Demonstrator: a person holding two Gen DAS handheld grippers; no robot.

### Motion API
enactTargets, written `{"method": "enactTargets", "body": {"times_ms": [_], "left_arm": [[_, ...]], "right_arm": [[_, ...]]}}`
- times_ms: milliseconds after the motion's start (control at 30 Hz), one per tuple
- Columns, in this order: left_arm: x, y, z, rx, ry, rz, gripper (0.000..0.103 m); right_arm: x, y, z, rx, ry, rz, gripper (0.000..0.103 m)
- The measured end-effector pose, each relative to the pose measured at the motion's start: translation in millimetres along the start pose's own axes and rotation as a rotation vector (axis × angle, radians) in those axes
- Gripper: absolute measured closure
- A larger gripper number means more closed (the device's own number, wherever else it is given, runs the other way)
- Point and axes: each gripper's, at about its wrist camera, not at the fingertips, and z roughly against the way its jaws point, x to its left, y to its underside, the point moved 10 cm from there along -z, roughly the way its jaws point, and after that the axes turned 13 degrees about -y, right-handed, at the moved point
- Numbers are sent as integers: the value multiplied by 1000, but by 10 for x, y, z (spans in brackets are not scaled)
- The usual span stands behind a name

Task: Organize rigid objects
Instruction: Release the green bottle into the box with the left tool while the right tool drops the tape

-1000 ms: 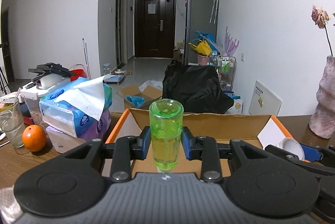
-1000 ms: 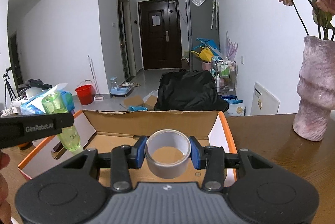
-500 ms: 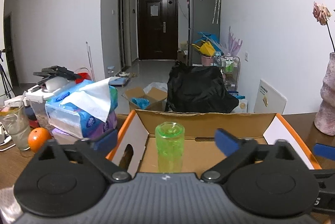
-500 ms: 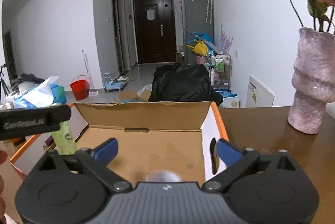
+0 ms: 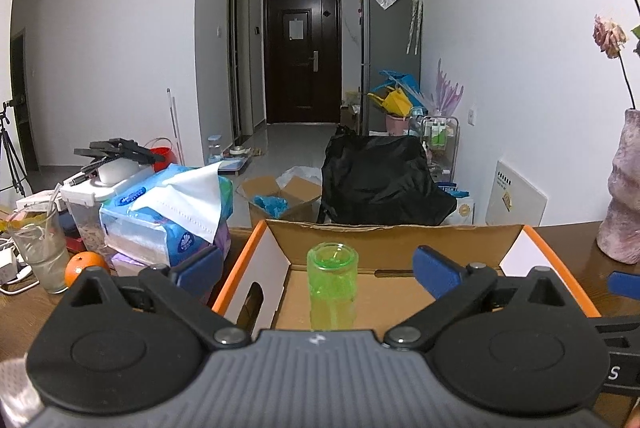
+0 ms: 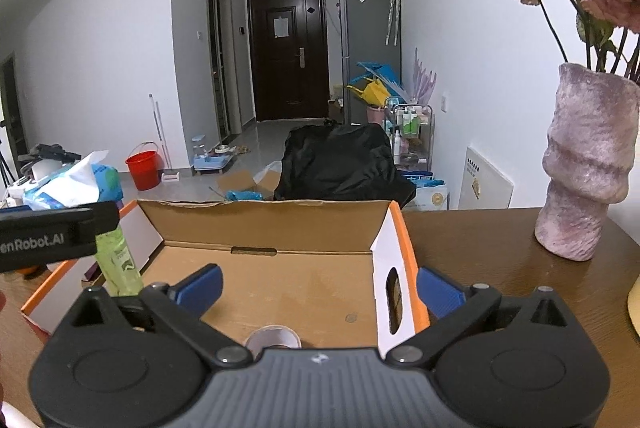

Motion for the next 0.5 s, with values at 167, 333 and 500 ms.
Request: {"method": "enactTargets", "body": {"times_ms": [167,333,500], "left_arm": [[27,-30,94,-9,7,8,0],[48,-36,196,-18,14,3,0],[101,-22,323,-29,28,12,0]], "right_arm": [[3,-13,101,-3,12,13,0],[1,-4,215,-8,18,23,0],[19,21,346,-12,23,34,0]]}}
